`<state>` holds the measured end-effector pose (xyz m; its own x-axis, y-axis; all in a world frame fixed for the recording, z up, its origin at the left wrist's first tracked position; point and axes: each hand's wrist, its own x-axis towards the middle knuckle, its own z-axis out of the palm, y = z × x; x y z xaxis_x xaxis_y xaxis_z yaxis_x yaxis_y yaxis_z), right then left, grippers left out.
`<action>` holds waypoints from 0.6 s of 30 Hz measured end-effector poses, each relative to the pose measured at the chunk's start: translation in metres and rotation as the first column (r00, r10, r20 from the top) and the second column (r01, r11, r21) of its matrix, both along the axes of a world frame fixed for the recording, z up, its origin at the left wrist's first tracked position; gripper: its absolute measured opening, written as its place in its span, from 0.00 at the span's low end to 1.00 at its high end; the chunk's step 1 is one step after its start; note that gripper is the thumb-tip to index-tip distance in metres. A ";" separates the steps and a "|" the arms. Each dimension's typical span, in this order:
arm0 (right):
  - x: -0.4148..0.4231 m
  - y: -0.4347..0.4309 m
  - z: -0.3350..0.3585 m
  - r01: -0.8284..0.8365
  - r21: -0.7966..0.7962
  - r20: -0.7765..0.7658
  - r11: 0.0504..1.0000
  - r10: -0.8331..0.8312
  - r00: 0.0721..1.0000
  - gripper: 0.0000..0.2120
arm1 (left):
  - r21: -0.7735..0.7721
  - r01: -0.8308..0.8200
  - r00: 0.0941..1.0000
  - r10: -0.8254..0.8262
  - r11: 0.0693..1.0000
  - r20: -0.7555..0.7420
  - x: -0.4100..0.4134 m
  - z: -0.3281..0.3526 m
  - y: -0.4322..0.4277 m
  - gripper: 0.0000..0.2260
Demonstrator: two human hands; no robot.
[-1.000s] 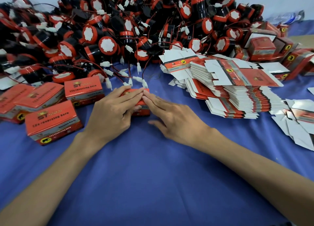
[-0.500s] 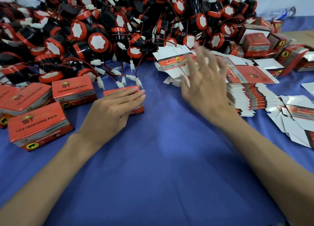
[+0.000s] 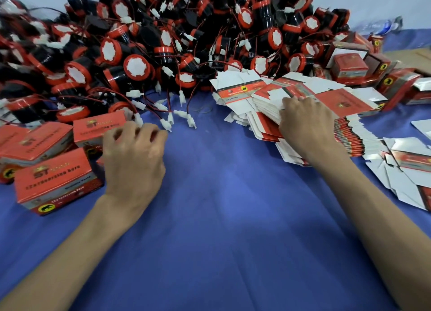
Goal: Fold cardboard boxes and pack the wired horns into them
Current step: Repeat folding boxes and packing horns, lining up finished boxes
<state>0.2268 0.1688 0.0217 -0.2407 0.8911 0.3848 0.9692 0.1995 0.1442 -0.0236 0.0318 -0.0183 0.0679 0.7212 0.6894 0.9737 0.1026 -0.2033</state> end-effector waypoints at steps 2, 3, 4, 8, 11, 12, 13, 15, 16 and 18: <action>0.000 -0.002 0.001 -0.008 0.013 -0.002 1.000 0.008 1.000 0.09 | -0.049 -0.024 1.000 0.023 0.999 -0.003 -0.001 -0.002 -0.001 0.18; 0.000 -0.003 0.001 -0.016 0.017 0.012 1.000 0.016 1.000 0.09 | -0.053 -0.010 1.000 0.009 0.999 -0.014 -0.001 -0.003 -0.001 0.20; 0.000 -0.004 0.001 -0.022 0.016 0.033 1.000 0.022 0.999 0.08 | -0.049 0.010 1.000 -0.011 0.999 -0.027 0.000 -0.003 -0.001 0.19; -0.002 -0.007 0.003 -0.031 0.028 0.061 0.999 0.029 0.998 0.10 | 0.079 0.285 0.958 -0.280 0.955 -0.069 0.009 0.000 0.001 0.08; -0.001 -0.005 0.002 -0.043 0.082 0.048 0.996 0.039 0.998 0.19 | 0.095 0.504 0.863 -0.496 0.858 -0.098 0.018 -0.002 0.002 0.11; 0.000 -0.005 0.001 -0.047 0.096 0.043 0.994 0.043 0.998 0.22 | 0.078 0.541 0.840 -0.535 0.837 -0.091 0.019 -0.003 0.002 0.14; 0.000 -0.004 0.001 -0.053 0.113 0.024 0.992 0.051 0.998 0.22 | 0.056 0.571 0.820 -0.567 0.819 -0.075 0.019 -0.004 0.002 0.15; 0.001 -0.004 0.002 -0.063 0.170 -0.046 0.983 0.072 0.996 0.21 | 0.023 0.612 0.791 -0.611 0.791 -0.025 0.016 -0.003 0.002 0.14; 0.002 -0.004 0.003 -0.065 0.205 -0.095 0.977 0.086 0.992 0.22 | 0.018 0.620 0.785 -0.620 0.785 0.003 0.015 -0.002 0.002 0.14; 0.004 -0.002 0.005 -0.068 0.256 -0.194 0.964 0.120 0.974 0.22 | 0.030 0.628 0.776 -0.629 0.778 0.044 0.012 -0.001 0.003 0.16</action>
<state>0.2310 0.1668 0.0268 -0.2109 0.7398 0.6389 0.9616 0.2744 -0.0003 -0.0114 0.0347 -0.0196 0.4689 0.5209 0.7133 0.8312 -0.5333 -0.1570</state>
